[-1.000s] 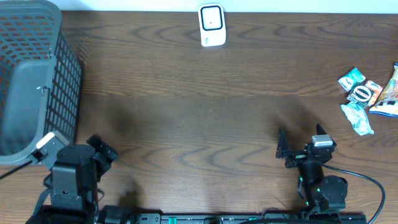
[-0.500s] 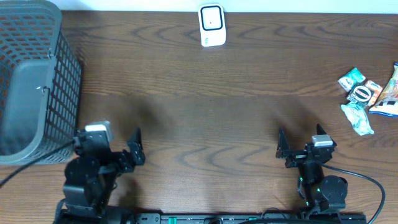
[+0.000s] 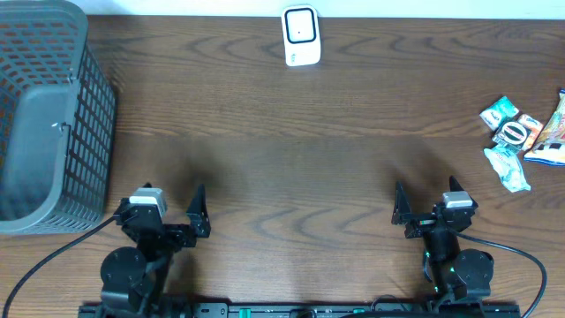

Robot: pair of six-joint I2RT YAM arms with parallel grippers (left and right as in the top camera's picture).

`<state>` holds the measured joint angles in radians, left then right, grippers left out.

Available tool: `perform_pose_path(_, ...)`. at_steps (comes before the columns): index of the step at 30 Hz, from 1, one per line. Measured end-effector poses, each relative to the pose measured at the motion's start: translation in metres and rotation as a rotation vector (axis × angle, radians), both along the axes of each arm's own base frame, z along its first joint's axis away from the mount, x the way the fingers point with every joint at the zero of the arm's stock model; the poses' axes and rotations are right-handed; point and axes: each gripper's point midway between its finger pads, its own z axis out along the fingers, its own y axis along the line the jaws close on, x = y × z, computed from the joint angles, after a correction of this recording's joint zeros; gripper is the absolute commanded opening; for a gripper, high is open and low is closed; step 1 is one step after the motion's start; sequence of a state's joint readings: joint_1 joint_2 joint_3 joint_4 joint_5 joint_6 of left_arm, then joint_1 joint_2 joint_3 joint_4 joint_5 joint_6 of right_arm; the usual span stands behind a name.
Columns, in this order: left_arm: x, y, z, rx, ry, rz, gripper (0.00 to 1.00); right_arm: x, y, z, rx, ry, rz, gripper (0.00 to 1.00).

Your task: Scan the item barcode

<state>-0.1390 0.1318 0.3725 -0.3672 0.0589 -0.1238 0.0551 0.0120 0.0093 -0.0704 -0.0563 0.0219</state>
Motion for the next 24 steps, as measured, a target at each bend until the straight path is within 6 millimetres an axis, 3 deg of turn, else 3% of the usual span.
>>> perform_pose_path(7, 0.012, -0.003, -0.006, -0.010, -0.077, -0.005, 0.98, 0.000, 0.000, 0.000, 0.000, 0.000, 0.000, 0.99)
perform_pose_path(24, 0.019, -0.004, -0.010, -0.034, -0.248, -0.021, 0.98, 0.000, 0.000, 0.000, 0.000, 0.000, 0.000, 0.99)
